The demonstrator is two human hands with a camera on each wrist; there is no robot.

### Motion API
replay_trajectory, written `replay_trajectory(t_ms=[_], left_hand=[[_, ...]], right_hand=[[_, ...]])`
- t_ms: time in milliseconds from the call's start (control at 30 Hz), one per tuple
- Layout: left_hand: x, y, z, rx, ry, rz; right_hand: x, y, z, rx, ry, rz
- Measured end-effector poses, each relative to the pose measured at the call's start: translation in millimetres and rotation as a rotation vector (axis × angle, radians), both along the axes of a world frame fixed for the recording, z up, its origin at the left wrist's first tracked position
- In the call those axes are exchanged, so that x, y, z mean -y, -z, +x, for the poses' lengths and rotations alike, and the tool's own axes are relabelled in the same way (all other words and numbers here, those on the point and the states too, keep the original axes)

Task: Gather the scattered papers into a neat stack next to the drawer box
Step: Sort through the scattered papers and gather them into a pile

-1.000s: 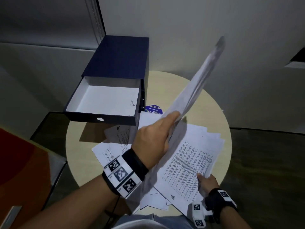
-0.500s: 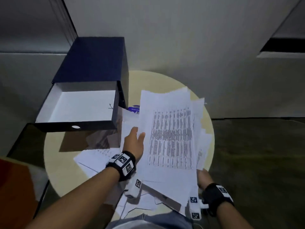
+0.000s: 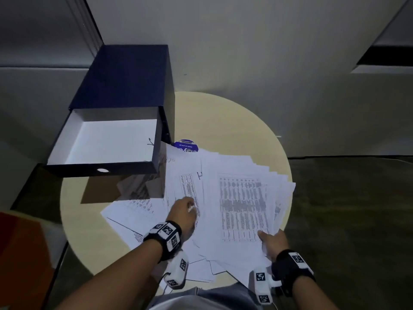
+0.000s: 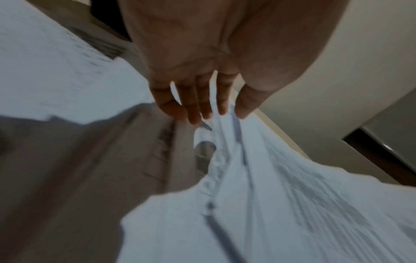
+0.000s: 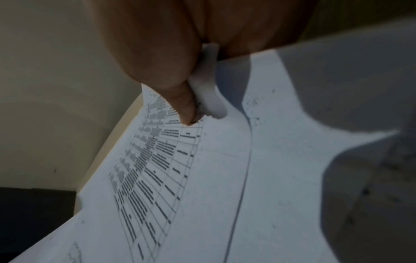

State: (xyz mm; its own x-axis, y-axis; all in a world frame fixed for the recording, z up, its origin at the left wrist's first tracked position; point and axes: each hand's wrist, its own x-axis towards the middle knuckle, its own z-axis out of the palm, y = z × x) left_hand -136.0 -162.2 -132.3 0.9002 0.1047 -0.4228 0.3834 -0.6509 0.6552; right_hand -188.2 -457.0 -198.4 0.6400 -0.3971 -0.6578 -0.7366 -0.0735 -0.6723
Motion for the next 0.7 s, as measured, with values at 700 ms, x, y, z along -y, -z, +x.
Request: replay_trajectory(t_ms=[700], left_hand=[[-41, -45, 10, 0.339, -0.194, 0.107]], right_hand=[[-20, -10, 3, -0.07, -0.025, -0.067]])
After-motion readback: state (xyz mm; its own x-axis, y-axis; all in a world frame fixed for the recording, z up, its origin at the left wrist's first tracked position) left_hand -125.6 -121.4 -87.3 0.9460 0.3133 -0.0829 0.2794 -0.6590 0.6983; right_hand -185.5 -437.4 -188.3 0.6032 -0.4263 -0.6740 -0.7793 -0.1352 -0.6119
